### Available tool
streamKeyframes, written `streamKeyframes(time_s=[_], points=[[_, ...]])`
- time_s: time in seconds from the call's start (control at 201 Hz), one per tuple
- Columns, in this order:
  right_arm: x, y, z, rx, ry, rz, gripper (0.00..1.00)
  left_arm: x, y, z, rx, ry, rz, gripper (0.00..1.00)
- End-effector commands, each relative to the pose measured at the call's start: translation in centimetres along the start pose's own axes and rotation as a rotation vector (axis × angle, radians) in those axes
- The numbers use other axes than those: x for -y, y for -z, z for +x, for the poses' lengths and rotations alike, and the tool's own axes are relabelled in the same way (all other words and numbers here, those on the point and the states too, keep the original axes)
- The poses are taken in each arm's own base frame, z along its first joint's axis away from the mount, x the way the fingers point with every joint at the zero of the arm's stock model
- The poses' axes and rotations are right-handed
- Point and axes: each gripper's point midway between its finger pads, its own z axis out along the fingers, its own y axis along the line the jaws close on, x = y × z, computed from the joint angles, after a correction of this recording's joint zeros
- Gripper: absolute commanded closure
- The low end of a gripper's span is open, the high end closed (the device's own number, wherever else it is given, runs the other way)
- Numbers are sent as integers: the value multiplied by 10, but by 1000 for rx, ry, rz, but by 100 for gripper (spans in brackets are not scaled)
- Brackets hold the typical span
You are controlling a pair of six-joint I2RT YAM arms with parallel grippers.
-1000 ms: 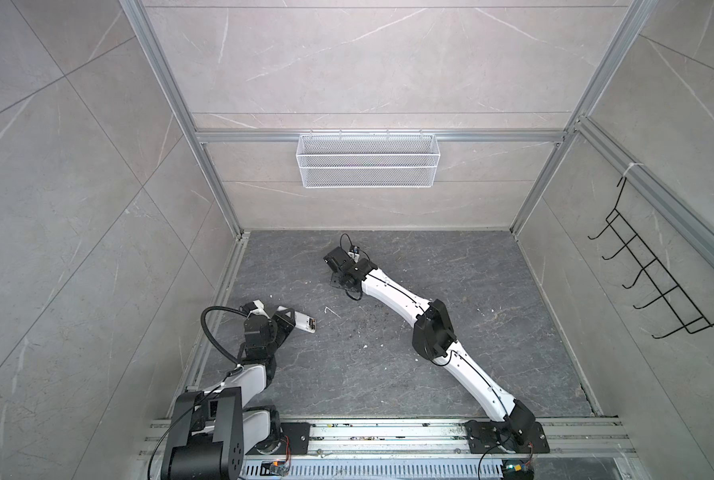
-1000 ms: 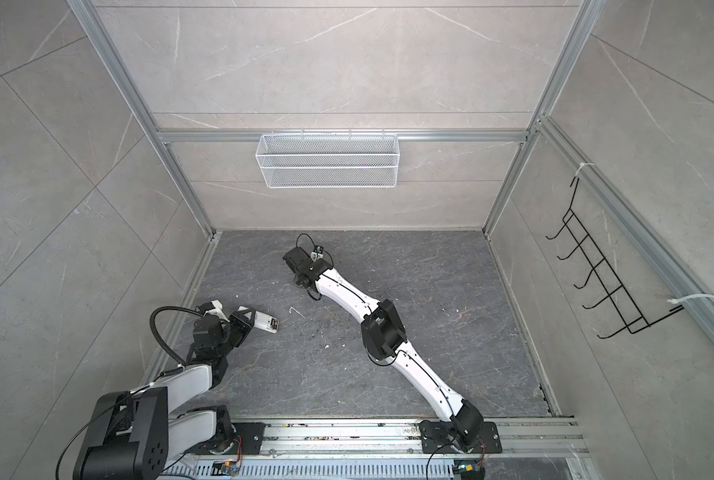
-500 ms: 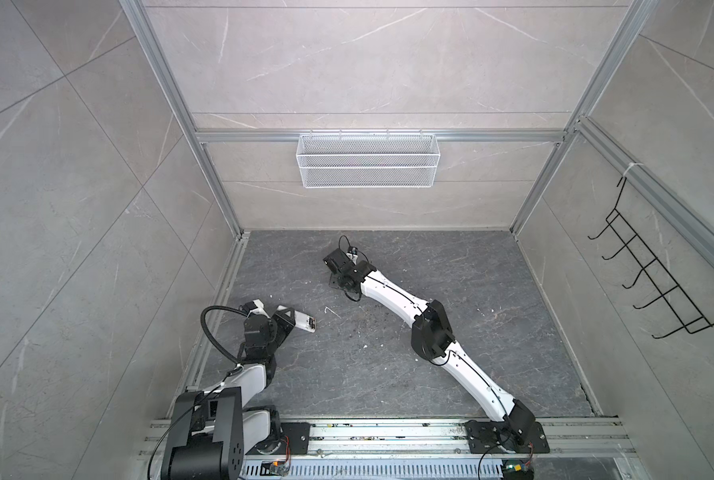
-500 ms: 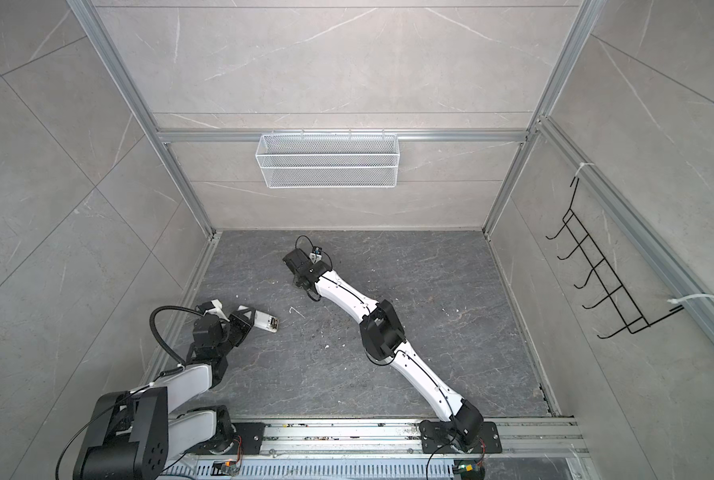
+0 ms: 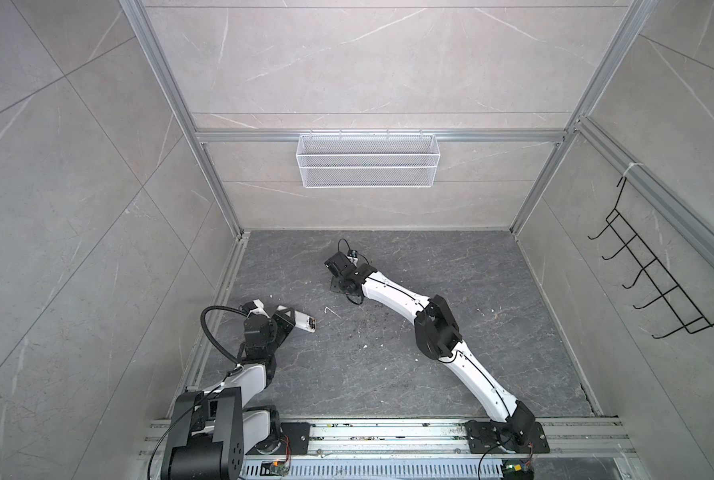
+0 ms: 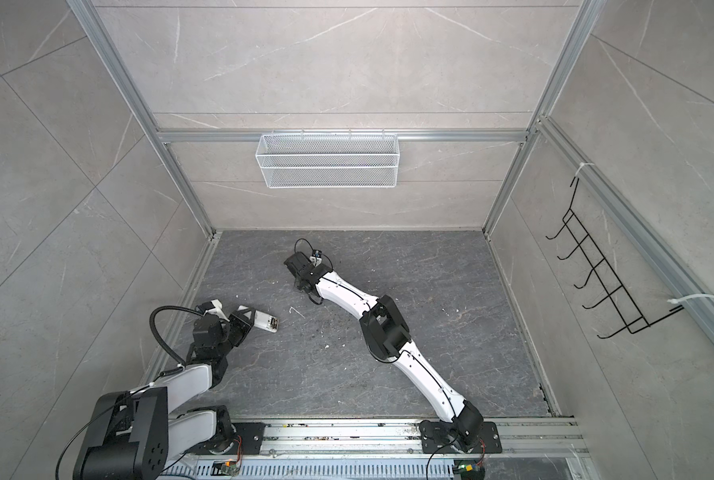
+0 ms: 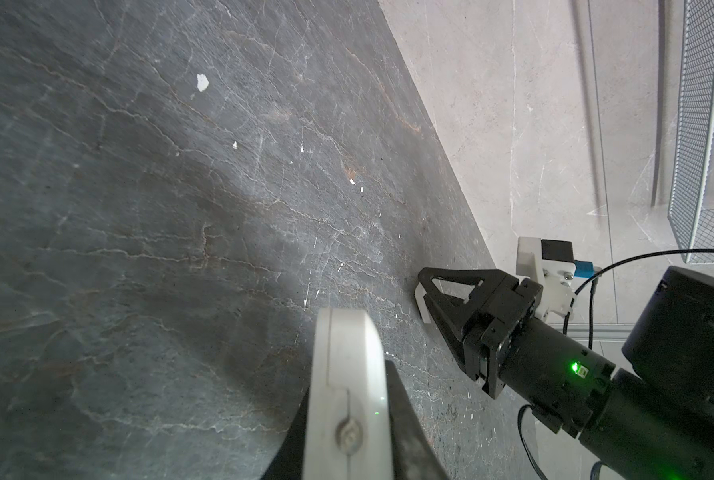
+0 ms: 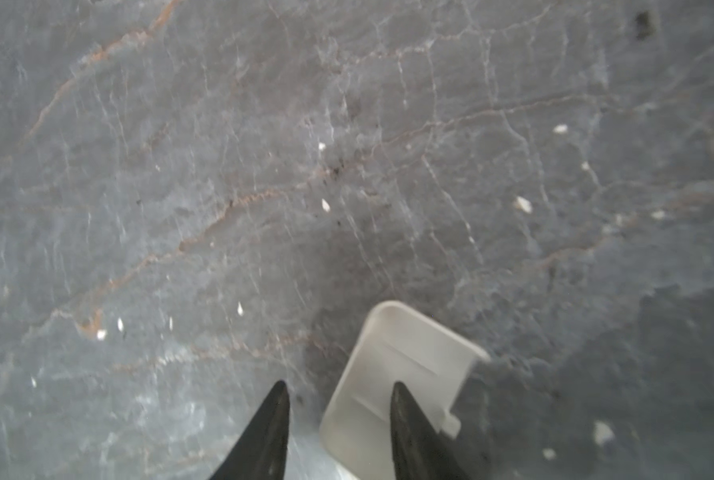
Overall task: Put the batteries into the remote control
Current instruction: 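Lower the right gripper and close its fingers on the white cover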
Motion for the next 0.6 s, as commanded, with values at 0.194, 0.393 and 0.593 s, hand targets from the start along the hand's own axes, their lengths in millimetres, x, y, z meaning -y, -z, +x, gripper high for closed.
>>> streamKeyframes(time_s=[0.194, 0.393, 0.593], points=[[27, 16, 36, -97, 82, 25, 58, 27, 0, -19, 52, -38, 81, 100], [25, 20, 33, -103, 128, 28, 58, 27, 0, -20, 53, -38, 83, 100], [22, 21, 22, -99, 173, 72, 61, 27, 0, -19, 51, -39, 80, 100]])
